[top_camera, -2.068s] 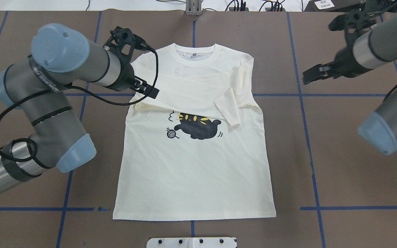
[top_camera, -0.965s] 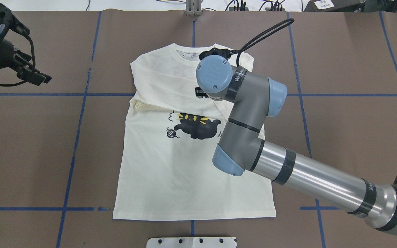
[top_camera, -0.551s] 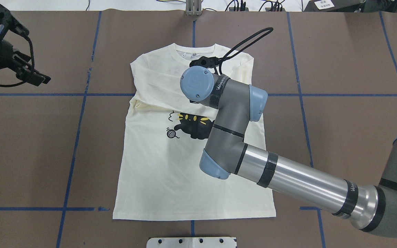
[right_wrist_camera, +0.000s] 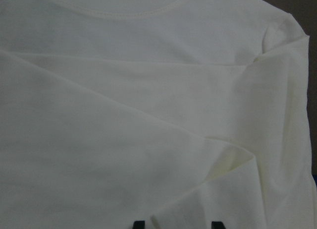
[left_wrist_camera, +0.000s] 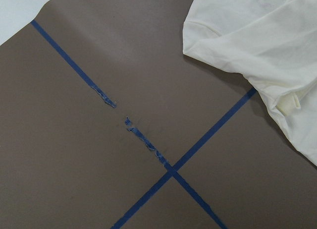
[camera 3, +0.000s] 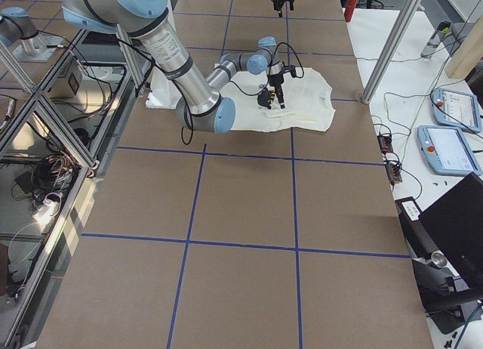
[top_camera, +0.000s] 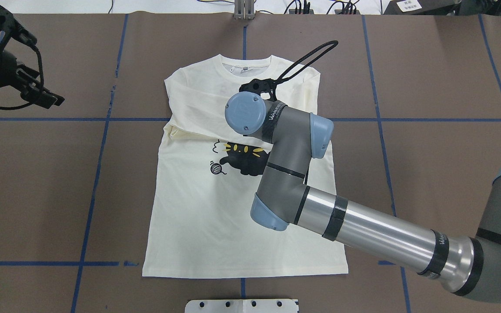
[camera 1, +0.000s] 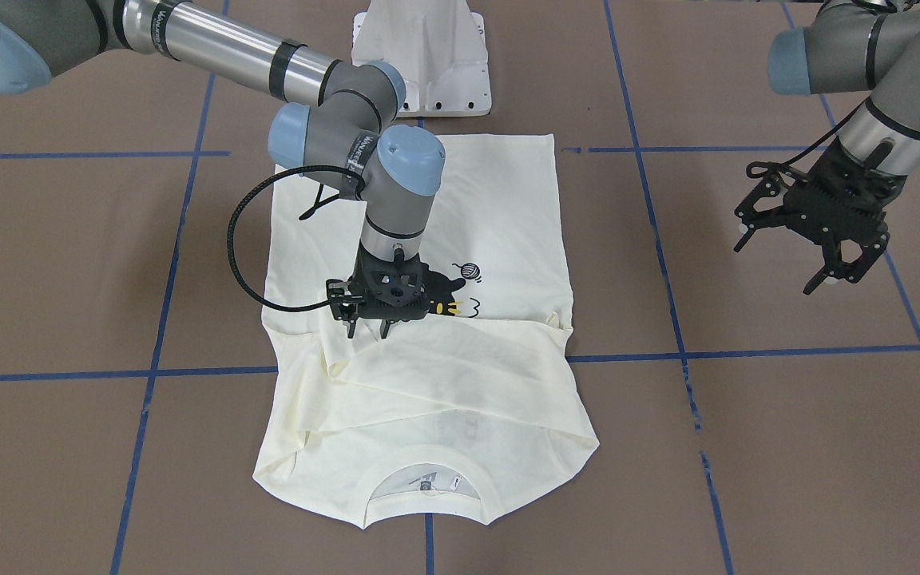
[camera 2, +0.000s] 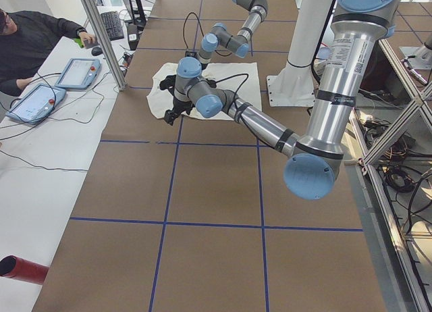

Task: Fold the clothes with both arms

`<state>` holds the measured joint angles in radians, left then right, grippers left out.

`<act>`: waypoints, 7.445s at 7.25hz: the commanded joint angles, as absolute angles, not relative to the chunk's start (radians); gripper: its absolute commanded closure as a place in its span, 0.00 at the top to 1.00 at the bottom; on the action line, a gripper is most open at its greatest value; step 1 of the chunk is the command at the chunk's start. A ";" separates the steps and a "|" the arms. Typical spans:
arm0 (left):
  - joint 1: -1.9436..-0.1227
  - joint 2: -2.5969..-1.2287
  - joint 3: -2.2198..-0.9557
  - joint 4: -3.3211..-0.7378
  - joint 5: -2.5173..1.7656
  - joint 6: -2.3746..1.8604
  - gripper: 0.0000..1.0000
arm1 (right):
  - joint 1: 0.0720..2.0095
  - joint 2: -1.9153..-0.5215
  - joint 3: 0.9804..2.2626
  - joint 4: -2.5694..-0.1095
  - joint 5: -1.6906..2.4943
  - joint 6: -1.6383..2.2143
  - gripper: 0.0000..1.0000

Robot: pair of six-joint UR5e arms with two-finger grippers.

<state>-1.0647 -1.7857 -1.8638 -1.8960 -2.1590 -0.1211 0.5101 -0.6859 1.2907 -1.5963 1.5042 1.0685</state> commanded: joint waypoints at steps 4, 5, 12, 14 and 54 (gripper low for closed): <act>-1.065 -1.787 -1.864 -1.896 -2.158 -0.121 1.00 | 0.511 -0.689 1.290 -1.601 1.496 1.054 0.00; -1.063 -1.787 -1.864 -1.896 -2.160 -0.123 1.00 | 0.511 -0.689 1.292 -1.601 1.496 1.054 0.00; -1.062 -1.789 -1.861 -1.919 -2.160 -0.158 1.00 | 0.604 -0.876 1.531 -1.666 1.503 0.826 0.00; -1.062 -1.787 -1.864 -1.919 -2.158 -0.158 1.00 | 0.618 -0.887 1.525 -1.658 1.503 0.796 0.00; -0.021 -1.560 -2.020 -2.217 -1.420 -1.767 0.00 | 0.097 -1.532 2.258 -1.335 1.246 1.855 1.00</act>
